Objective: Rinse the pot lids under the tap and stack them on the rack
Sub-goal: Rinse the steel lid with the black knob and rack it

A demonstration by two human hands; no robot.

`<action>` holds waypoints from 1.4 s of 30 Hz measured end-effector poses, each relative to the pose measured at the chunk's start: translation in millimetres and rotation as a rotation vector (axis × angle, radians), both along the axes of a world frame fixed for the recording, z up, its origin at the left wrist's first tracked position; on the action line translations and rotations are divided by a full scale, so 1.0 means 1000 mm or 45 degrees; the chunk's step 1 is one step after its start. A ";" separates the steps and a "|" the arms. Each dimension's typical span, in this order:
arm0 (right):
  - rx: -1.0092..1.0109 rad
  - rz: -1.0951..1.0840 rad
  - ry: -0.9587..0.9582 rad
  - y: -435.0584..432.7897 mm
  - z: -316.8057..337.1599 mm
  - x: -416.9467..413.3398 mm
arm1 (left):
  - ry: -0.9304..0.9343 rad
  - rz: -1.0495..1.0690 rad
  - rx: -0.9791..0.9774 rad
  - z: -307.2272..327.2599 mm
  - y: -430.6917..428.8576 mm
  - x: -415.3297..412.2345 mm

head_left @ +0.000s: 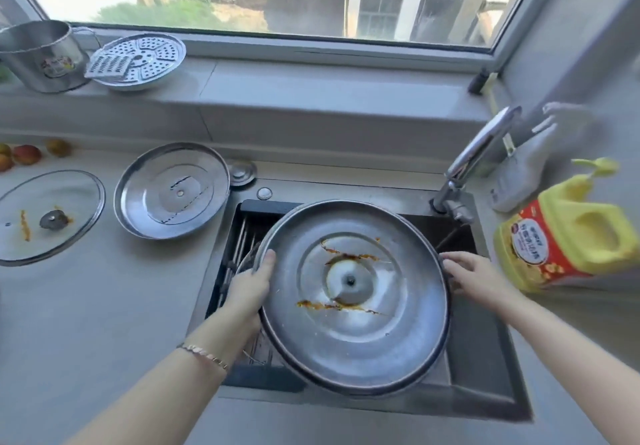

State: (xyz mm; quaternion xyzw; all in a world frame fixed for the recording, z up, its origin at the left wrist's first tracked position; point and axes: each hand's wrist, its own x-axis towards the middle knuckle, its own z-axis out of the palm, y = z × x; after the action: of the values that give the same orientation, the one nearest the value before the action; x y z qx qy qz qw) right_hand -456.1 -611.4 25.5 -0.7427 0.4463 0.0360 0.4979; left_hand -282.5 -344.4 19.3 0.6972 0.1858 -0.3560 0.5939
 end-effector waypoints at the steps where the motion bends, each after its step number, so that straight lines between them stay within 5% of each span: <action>1: -0.185 0.037 0.063 -0.017 -0.002 -0.005 | -0.010 0.010 0.014 0.003 -0.013 -0.005; 4: -0.567 0.188 0.196 -0.058 -0.007 -0.007 | -0.079 0.029 0.087 0.008 -0.046 -0.017; 10: -0.886 0.573 0.295 -0.102 -0.027 0.032 | -0.176 0.044 0.196 0.010 -0.085 -0.023; 42: -1.190 0.765 0.443 -0.103 -0.056 0.040 | -0.198 0.102 0.109 0.014 -0.111 -0.018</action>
State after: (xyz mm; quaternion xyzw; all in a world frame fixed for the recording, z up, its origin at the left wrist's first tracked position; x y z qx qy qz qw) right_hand -416.0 -714.2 -30.3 -0.9609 0.2596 0.0963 0.0045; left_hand -300.4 -455.3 33.3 0.7396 0.1818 -0.2684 0.5898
